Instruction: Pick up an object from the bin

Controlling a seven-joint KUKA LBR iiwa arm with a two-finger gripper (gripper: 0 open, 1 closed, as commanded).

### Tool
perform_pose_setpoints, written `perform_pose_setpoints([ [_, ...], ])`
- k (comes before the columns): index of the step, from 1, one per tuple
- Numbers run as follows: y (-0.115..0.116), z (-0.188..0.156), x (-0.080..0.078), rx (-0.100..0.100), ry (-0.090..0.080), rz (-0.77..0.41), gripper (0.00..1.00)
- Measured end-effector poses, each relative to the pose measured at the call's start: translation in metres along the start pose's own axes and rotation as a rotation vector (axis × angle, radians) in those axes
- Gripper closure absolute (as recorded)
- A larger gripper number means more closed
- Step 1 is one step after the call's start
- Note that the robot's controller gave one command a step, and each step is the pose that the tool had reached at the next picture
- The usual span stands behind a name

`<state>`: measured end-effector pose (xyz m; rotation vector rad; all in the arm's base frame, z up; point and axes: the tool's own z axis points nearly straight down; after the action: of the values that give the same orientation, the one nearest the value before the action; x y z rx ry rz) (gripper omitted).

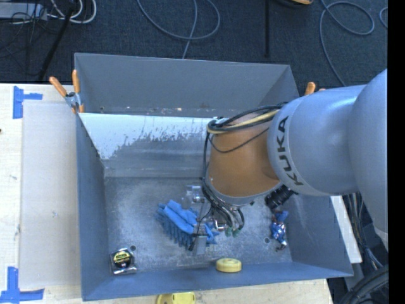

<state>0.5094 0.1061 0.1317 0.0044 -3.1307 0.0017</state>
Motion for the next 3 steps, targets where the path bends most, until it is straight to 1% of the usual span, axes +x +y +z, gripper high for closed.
perform_pose_setpoints([
  [1, -0.001, -0.004, -0.002, -0.001, -0.007, 0.004, 0.00],
  [2, -0.012, 0.037, -0.006, -0.003, -0.014, 0.159, 0.00],
  [3, -0.022, 0.062, -0.012, -0.002, -0.008, 0.171, 0.00],
])
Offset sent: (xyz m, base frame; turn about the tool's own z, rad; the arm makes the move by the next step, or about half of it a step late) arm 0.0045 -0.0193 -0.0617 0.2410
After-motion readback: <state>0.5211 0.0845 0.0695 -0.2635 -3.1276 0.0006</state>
